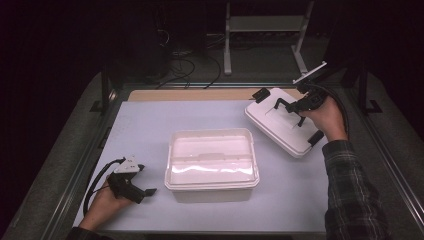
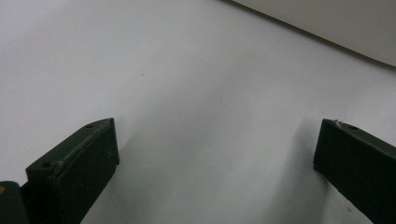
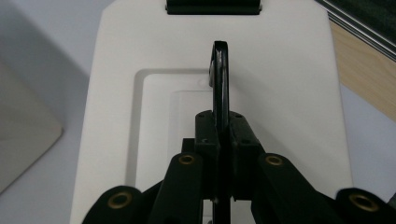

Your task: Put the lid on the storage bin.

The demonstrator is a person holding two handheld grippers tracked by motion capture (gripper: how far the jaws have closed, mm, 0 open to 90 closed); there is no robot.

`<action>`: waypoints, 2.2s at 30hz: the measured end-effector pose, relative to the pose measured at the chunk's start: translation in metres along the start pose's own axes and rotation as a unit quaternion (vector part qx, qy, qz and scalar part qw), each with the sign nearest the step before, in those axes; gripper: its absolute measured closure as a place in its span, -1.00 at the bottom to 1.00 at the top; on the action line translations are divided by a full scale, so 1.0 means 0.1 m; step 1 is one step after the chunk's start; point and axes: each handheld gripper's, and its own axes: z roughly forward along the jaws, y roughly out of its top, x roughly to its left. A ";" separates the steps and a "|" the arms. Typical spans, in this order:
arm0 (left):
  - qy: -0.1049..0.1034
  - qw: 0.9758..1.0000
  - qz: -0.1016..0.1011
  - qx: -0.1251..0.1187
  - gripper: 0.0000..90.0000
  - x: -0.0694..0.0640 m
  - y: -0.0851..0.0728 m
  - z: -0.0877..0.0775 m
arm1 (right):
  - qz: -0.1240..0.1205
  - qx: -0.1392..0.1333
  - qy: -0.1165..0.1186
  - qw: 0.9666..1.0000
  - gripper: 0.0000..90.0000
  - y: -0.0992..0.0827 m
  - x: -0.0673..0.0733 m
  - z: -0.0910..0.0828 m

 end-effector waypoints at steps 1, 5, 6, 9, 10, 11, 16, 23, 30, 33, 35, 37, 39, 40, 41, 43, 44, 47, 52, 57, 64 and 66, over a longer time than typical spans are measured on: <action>0.000 1.000 0.000 0.000 -1.00 0.00 0.00 0.00 | -0.002 -0.002 0.002 1.000 0.87 0.01 0.02 -0.03; 0.000 1.000 0.000 0.000 -1.00 0.00 0.00 0.00 | -0.012 -0.010 0.009 1.000 0.87 0.03 0.11 -0.13; 0.000 1.000 0.000 0.000 -1.00 0.00 0.00 0.00 | -0.016 -0.011 0.011 1.000 0.87 0.04 0.13 -0.16; 0.000 1.000 0.000 0.000 -1.00 0.00 0.00 0.00 | -0.024 -0.013 0.016 0.999 0.87 0.07 0.20 -0.25; 0.000 1.000 0.000 0.000 -1.00 0.00 0.00 0.00 | -0.028 -0.014 0.018 0.999 0.87 0.08 0.23 -0.28; 0.000 1.000 0.000 0.000 -1.00 0.00 0.00 0.00 | -0.031 -0.016 0.019 0.999 0.87 0.10 0.25 -0.32; 0.000 1.000 0.000 0.000 -1.00 0.00 0.00 0.00 | -0.052 -0.027 0.036 0.998 0.87 0.19 0.41 -0.49; 0.000 1.000 0.001 0.001 -1.00 0.00 0.00 0.00 | -0.090 -0.031 0.059 0.994 0.87 0.35 0.68 -0.65; 0.000 1.000 0.001 0.001 -1.00 0.00 0.00 0.00 | -0.133 -0.037 0.098 0.986 0.87 0.51 0.96 -0.70; 0.000 1.000 0.000 0.001 -1.00 0.00 0.00 0.00 | -0.152 -0.036 0.116 0.981 0.87 0.57 1.10 -0.70; 0.000 1.000 0.000 0.001 -1.00 0.00 0.00 0.00 | -0.162 -0.033 0.128 0.978 0.87 0.61 1.18 -0.68; 0.000 1.000 0.001 0.000 -1.00 0.00 0.00 0.00 | -0.174 -0.033 0.140 0.974 0.87 0.65 1.26 -0.66; 0.000 1.000 0.001 0.001 -1.00 0.00 0.00 0.00 | -0.186 -0.030 0.150 0.971 0.87 0.69 1.33 -0.63; 0.000 1.000 0.000 0.001 -1.00 0.00 0.00 0.00 | -0.191 -0.029 0.154 0.969 0.87 0.71 1.37 -0.61; 0.000 1.000 0.001 0.001 -1.00 0.00 0.00 0.00 | -0.197 -0.026 0.158 0.967 0.87 0.73 1.41 -0.59; 0.000 1.000 0.001 0.001 -1.00 0.00 0.00 0.00 | -0.209 -0.023 0.168 0.963 0.87 0.76 1.49 -0.55; 0.000 1.000 0.001 0.001 -1.00 0.00 0.00 0.00 | -0.216 -0.022 0.173 0.961 0.87 0.78 1.52 -0.53; 0.000 1.000 0.001 0.001 -1.00 0.00 0.00 0.00 | -0.233 -0.018 0.184 0.955 0.87 0.82 1.63 -0.46; 0.000 1.000 0.001 0.001 -1.00 0.00 0.00 0.00 | -0.265 -0.009 0.212 0.941 0.87 0.90 1.83 -0.35; 0.000 1.000 0.000 0.001 -1.00 0.00 0.00 0.00 | -0.291 0.001 0.232 0.928 0.87 0.96 2.00 -0.23; 0.000 1.000 0.001 0.001 -1.00 0.00 0.00 0.00 | -0.318 0.022 0.249 0.915 0.87 1.01 2.20 -0.08; 0.000 1.000 0.002 0.001 -1.00 0.00 0.00 0.00 | -0.323 0.027 0.253 0.912 0.87 1.01 2.25 -0.04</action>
